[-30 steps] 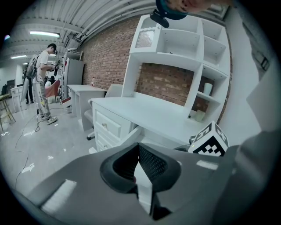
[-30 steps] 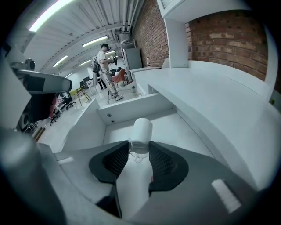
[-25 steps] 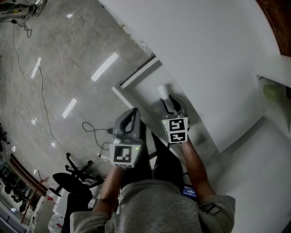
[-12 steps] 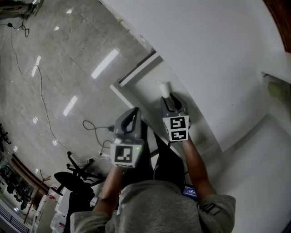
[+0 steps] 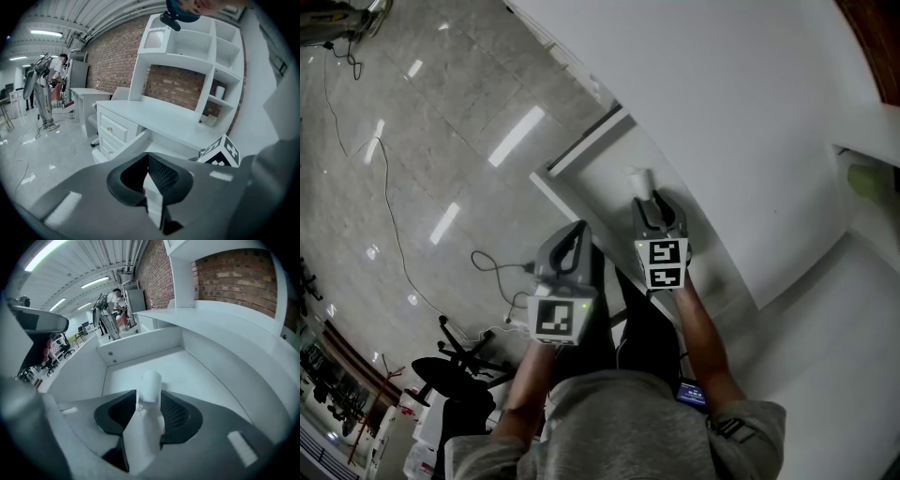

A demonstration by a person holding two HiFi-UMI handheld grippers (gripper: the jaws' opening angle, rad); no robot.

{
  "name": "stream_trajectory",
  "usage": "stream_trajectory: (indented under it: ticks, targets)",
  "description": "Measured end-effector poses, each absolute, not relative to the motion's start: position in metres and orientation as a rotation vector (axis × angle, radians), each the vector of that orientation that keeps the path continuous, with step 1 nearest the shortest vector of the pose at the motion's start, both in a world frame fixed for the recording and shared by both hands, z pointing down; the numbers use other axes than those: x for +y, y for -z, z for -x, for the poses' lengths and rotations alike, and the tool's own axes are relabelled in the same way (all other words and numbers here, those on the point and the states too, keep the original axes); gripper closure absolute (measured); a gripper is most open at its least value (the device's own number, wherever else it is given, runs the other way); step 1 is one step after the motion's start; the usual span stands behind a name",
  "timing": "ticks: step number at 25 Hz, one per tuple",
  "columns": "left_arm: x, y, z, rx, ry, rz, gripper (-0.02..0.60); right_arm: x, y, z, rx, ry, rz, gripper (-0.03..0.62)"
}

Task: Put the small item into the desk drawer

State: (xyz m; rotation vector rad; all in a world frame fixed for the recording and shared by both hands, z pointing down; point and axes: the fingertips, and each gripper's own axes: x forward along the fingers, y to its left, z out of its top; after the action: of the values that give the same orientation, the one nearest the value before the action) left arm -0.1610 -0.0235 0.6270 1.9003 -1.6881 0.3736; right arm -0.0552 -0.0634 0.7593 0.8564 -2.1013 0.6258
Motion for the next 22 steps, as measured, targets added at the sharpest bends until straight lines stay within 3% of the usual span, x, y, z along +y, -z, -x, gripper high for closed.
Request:
stream_trajectory:
  ticks: [11,22]
  targets:
    - [-0.021,-0.582,0.161,-1.703,-0.368,-1.986,0.569,-0.068,-0.709,0.055,-2.153,-0.578,-0.936,0.433]
    - [-0.022,-0.507,0.144,-1.709,-0.340,-2.156,0.569,-0.075,-0.602,0.035,-2.257,-0.465,-1.134,0.477]
